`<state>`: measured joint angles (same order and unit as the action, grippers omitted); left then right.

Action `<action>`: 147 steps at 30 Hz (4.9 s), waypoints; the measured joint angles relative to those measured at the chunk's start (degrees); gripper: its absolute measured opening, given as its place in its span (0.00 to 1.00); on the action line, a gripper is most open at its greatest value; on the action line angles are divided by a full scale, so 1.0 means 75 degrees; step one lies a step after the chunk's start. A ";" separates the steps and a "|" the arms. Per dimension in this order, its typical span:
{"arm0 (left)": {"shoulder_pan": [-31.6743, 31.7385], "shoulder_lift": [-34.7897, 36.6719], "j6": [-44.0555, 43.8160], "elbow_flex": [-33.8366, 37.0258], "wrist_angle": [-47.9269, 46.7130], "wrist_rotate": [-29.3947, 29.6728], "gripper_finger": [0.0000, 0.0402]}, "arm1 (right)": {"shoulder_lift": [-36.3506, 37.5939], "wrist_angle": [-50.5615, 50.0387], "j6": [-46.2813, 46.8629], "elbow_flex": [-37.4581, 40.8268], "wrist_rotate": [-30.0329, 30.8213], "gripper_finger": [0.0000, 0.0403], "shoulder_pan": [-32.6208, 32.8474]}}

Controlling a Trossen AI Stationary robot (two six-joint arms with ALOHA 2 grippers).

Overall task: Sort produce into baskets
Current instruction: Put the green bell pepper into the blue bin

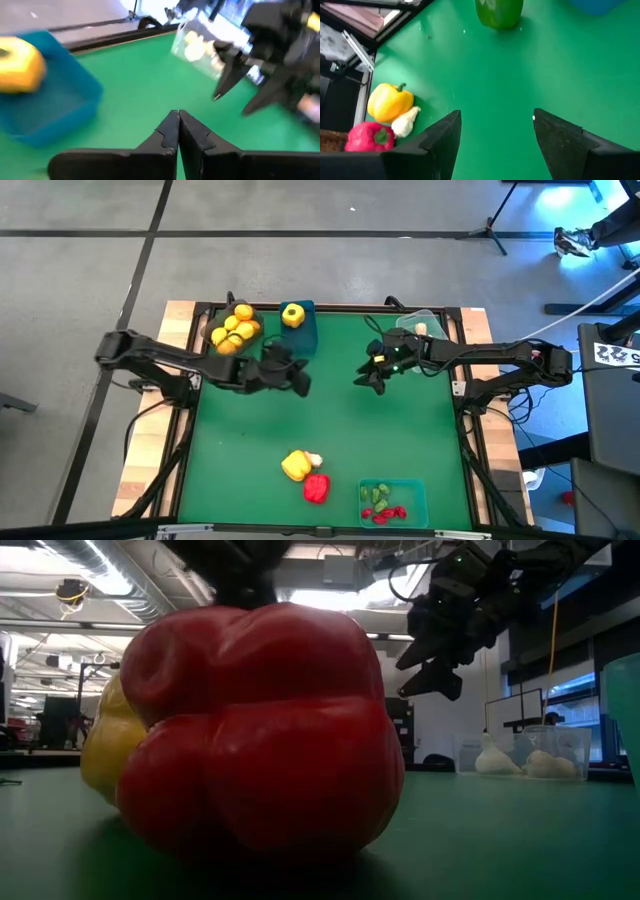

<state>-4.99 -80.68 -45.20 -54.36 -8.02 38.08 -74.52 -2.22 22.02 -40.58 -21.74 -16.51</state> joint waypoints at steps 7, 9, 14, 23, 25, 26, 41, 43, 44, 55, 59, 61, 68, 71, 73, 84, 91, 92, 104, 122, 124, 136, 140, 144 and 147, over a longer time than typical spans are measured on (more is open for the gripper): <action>-0.0359 0.1198 0.1438 -0.0004 -0.1525 -0.0258 0.17 | -0.0003 -0.0063 -0.0692 0.0000 -0.0048 0.60 0.0006; -0.0402 0.1337 0.1995 -0.0007 -0.1681 -0.0663 0.25 | -0.0003 0.0118 -0.0865 0.0000 -0.0050 0.60 0.0006; -0.0392 0.1369 0.1542 -0.0012 -0.3385 -0.2324 0.47 | -0.0003 0.0820 -0.1344 0.0000 0.0237 0.60 0.0174; 0.0067 0.1125 0.1442 0.0974 -0.4509 -0.1594 0.71 | -0.1030 0.2391 -0.1594 -0.0132 0.0456 0.61 0.0306; 0.0290 0.1125 0.1607 0.1285 -0.4217 -0.1594 0.73 | -0.1449 0.2421 -0.1617 -0.0413 0.0389 0.63 0.0306; 0.0408 0.1125 0.1667 0.1421 -0.4045 -0.1595 0.73 | -0.1679 0.2425 -0.1677 -0.0600 0.0320 0.64 0.0306; 0.1767 0.1125 0.3585 0.1927 -0.2899 -0.2642 0.73 | -0.4096 0.0761 -0.2993 -0.3809 0.0500 0.84 0.0233; 0.1911 0.1125 0.3621 0.2106 -0.2667 -0.2840 0.73 | -0.4497 0.0718 -0.2993 -0.4073 0.0412 0.82 0.0230; 0.1974 0.1125 0.3622 0.2203 -0.2533 -0.3041 0.73 | -0.4659 0.0712 -0.2990 -0.4184 0.0414 0.82 0.0227; 0.2493 0.1169 0.3544 0.3296 -0.0442 -0.4080 0.73 | -0.5969 0.0693 -0.2981 -0.5252 0.0320 0.82 0.0233; 0.2639 0.1174 0.3544 0.3544 0.0205 -0.4231 0.73 | -0.6269 0.0708 -0.2975 -0.5500 0.0174 0.81 0.0233; 0.2699 0.1171 0.3538 0.3650 0.0473 -0.4416 0.73 | -0.6404 0.0715 -0.2907 -0.5528 0.0168 0.81 0.0230; 0.2795 0.1171 0.3347 0.3877 0.1288 -0.4818 0.73 | -0.6677 0.0650 -0.2514 -0.5520 -0.0045 0.81 0.0250; 0.2792 0.1171 0.3336 0.3878 0.1418 -0.4938 0.72 | -0.6683 0.0616 -0.2428 -0.5510 -0.0041 0.81 0.0292; 0.2788 0.1171 0.3291 0.3878 0.1427 -0.4967 0.71 | -0.6685 0.0619 -0.2377 -0.5505 -0.0089 0.81 0.0297; 0.2470 0.1166 0.2442 0.3854 0.1543 -0.5733 0.67 | -0.6694 -0.0479 -0.2407 -0.6047 -0.0593 0.81 0.0515; 0.2276 0.1166 0.2446 0.3472 0.1450 -0.5866 0.67 | -0.6694 -0.2541 -0.3611 -0.7234 -0.0015 0.81 0.0788; 0.2279 0.1166 0.2444 0.3401 0.1427 -0.5856 0.67 | -0.6694 -0.2752 -0.3725 -0.7371 0.0058 0.82 0.0821; 0.2627 0.1267 0.2944 0.2782 0.1444 -0.5517 0.68 | -0.6617 -0.4583 -0.4044 -0.8497 -0.0199 0.81 0.0360; 0.4545 0.1780 0.4433 0.2339 0.2700 -0.4963 0.68 | -0.5942 -0.3321 -0.4643 -0.8754 0.0761 0.81 -0.0667; 0.4707 0.1596 0.4456 0.2339 0.2808 -0.4981 0.68 | -0.5942 -0.3254 -0.4812 -0.8742 0.0900 0.81 -0.0757; 0.5424 0.0759 0.4631 0.2391 0.2811 -0.5175 0.68 | -0.6667 -0.2858 -0.4776 -0.8740 0.0831 0.81 -0.1061; 0.5461 0.0455 0.4769 0.2389 0.2728 -0.5232 0.68 | -0.6703 -0.2862 -0.4828 -0.8734 0.0916 0.81 -0.1061; 0.5458 0.0173 0.4978 0.2421 0.2540 -0.5216 0.68 | -0.6681 -0.2673 -0.4975 -0.8758 0.1017 0.81 -0.1128; 0.5502 0.0040 0.5084 0.2397 0.2589 -0.5210 0.68 | -0.6679 -0.2765 -0.4858 -0.8751 0.0895 0.81 -0.1166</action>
<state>36.27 -80.38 -7.07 -36.38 11.39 -0.99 -124.62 -22.96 -14.41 -106.21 -15.03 -25.26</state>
